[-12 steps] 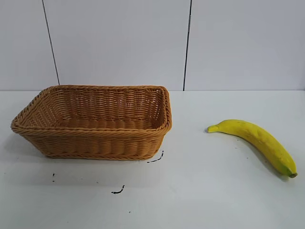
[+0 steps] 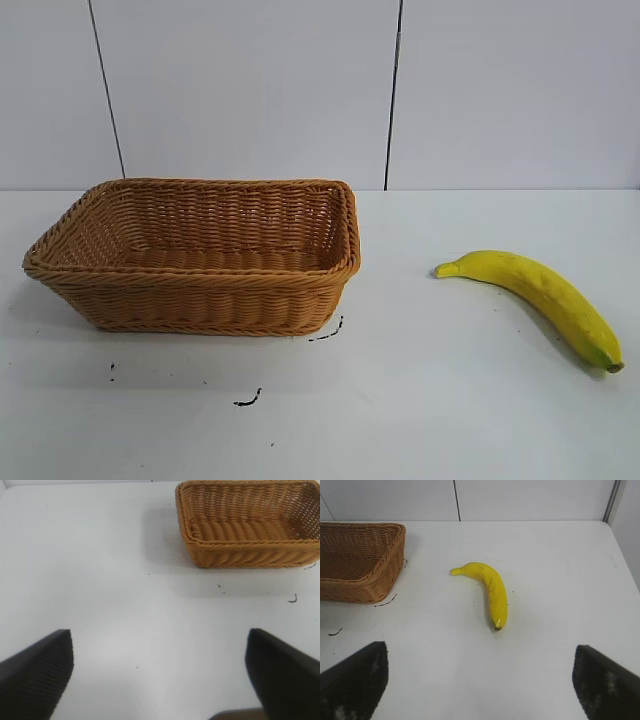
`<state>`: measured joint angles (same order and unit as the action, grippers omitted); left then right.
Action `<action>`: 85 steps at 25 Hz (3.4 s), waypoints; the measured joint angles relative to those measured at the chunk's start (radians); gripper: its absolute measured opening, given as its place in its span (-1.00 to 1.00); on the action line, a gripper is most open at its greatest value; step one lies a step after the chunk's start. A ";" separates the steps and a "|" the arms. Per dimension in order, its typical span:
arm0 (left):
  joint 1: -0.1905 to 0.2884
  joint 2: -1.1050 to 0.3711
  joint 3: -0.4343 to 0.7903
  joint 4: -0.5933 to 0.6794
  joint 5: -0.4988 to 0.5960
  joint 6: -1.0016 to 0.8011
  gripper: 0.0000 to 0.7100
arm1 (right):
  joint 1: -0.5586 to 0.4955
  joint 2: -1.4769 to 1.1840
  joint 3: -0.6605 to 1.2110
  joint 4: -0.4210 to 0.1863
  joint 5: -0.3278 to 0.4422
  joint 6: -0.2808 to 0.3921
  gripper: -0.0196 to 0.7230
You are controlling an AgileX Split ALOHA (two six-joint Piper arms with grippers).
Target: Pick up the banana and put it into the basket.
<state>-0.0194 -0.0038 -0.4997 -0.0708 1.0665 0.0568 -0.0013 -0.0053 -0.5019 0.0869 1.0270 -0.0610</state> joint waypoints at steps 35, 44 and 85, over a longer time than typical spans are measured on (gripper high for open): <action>0.000 0.000 0.000 0.000 0.000 0.000 0.95 | 0.024 1.628 -0.804 -0.087 0.033 -0.116 0.91; 0.000 0.000 0.000 0.000 0.000 0.000 0.95 | 0.080 1.857 -0.927 -0.087 -0.015 -0.181 0.91; 0.000 0.000 0.000 0.000 0.001 0.000 0.95 | 0.080 2.072 -0.928 -0.093 -0.170 -0.054 -0.16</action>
<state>-0.0194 -0.0038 -0.4997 -0.0708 1.0672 0.0568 0.0788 2.0671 -1.4297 -0.0061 0.8575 -0.1149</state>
